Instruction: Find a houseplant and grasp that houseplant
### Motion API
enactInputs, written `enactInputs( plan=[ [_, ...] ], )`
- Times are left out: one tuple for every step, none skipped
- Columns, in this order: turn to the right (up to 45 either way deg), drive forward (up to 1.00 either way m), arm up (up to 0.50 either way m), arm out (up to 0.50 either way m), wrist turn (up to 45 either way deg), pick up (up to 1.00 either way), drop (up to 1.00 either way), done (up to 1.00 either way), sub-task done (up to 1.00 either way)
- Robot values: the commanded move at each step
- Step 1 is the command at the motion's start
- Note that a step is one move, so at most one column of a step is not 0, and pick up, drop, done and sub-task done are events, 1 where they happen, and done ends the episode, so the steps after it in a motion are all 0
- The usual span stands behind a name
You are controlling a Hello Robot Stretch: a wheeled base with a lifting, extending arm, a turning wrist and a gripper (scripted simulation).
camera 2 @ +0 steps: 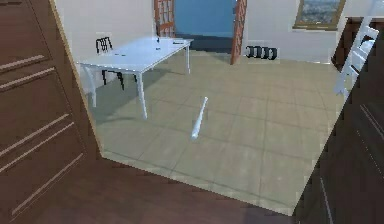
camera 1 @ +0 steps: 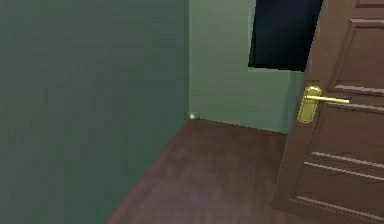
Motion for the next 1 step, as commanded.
enactInputs(
  plan=[
    [45.0,0.0,0.0,0.0,0.0,0.0,0.0,0.0,0.0]
  ],
)
